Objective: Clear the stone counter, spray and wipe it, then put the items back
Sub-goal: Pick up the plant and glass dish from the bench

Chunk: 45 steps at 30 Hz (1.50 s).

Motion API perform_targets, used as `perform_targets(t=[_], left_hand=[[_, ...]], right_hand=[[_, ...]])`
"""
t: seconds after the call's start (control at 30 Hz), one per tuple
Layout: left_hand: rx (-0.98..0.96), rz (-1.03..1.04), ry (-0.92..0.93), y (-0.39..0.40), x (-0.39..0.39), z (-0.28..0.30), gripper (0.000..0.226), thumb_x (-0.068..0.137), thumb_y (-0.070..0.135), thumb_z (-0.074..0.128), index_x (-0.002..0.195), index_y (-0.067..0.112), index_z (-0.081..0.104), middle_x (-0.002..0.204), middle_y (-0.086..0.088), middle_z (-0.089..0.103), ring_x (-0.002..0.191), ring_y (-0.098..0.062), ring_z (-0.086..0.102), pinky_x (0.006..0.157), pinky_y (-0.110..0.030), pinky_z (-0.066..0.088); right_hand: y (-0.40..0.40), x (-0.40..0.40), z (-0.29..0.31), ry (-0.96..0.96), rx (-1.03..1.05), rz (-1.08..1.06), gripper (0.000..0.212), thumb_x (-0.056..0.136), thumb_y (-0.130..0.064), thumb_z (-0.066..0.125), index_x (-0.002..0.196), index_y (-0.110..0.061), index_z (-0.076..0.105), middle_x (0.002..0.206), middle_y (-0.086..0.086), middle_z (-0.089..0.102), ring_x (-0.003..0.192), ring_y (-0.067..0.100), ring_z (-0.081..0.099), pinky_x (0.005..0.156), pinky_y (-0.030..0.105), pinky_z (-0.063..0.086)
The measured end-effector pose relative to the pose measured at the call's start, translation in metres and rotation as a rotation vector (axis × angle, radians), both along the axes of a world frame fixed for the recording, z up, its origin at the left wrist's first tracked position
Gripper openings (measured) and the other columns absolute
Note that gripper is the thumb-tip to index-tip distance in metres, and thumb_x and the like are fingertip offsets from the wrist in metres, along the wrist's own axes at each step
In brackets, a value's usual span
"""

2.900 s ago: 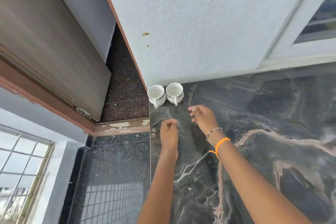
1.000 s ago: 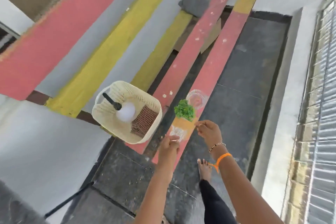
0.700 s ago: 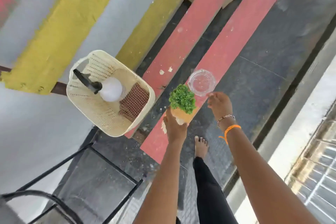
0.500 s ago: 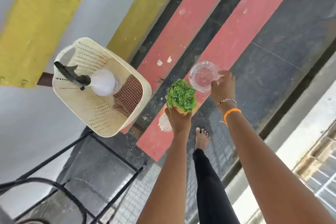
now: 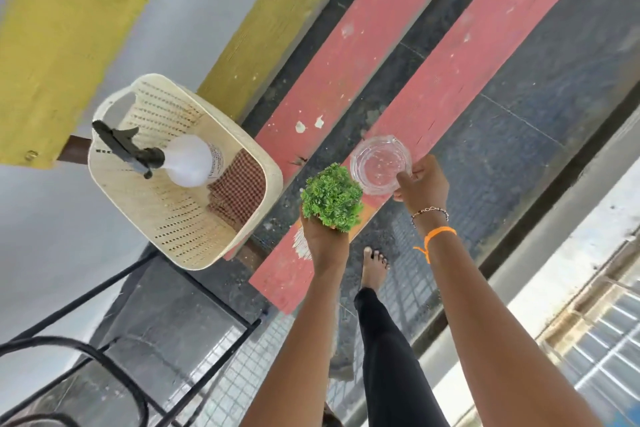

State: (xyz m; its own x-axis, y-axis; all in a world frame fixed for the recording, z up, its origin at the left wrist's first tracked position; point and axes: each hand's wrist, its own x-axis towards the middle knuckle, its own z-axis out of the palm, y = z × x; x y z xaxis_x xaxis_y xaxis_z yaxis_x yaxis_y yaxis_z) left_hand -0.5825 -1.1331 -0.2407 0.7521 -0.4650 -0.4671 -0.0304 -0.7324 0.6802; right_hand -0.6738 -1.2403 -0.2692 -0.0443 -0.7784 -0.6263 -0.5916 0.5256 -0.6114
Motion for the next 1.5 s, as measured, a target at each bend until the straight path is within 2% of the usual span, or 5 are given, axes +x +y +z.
perform_targets(t=[0.17,0.37,0.63,0.87,1.5], left_hand=[[-0.055,0.095,0.040,0.018,0.008,0.050,0.048,0.074,-0.007,0.067,0.074,0.039,0.051,0.075,0.017,0.058,0.068,0.002,0.053,0.062,-0.012,0.045],[-0.173,0.219,0.114,0.067,0.033,0.104,0.060,0.077,-0.009,0.062,0.126,0.021,0.045,0.112,0.006,0.061,0.099,-0.005,0.060,0.077,-0.010,0.052],[-0.348,0.366,-0.054,0.168,0.086,0.172,0.071,0.083,0.000,0.062,0.099,0.066,0.039,0.115,0.012,0.058,0.104,0.001,0.056,0.082,-0.007,0.046],[-0.539,0.526,-0.181,0.297,0.162,0.215,0.054,0.084,-0.005,0.056,0.123,0.030,0.044,0.120,0.008,0.058,0.105,0.004,0.055,0.086,-0.008,0.045],[-0.342,0.529,-0.238,0.515,0.450,0.198,0.035,0.081,-0.005,0.057,0.108,0.016,0.060,0.109,0.001,0.049,0.071,-0.009,0.057,0.065,-0.012,0.048]], right_hand=[[0.025,0.007,0.049,-0.053,-0.006,-0.012,0.021,0.079,-0.007,0.057,0.073,-0.014,0.038,0.078,0.028,0.063,0.057,0.030,0.067,0.054,0.053,0.055],[0.066,0.039,0.118,-0.173,-0.075,0.050,0.027,0.084,-0.003,0.055,0.072,-0.014,0.034,0.071,0.019,0.057,0.036,0.005,0.058,0.041,0.029,0.054],[0.154,0.117,0.197,-0.301,-0.079,0.248,0.016,0.085,-0.006,0.055,0.083,-0.008,0.039,0.065,0.008,0.054,0.035,0.004,0.058,0.044,0.030,0.052],[0.270,0.206,0.237,-0.464,-0.079,0.393,0.018,0.084,0.000,0.055,0.077,-0.010,0.041,0.056,0.006,0.053,0.037,0.010,0.057,0.049,0.033,0.057],[0.473,0.487,0.229,-0.399,-0.147,0.451,0.018,0.085,-0.002,0.051,0.075,-0.011,0.040,0.092,0.030,0.060,0.046,0.020,0.060,0.058,0.042,0.059]])
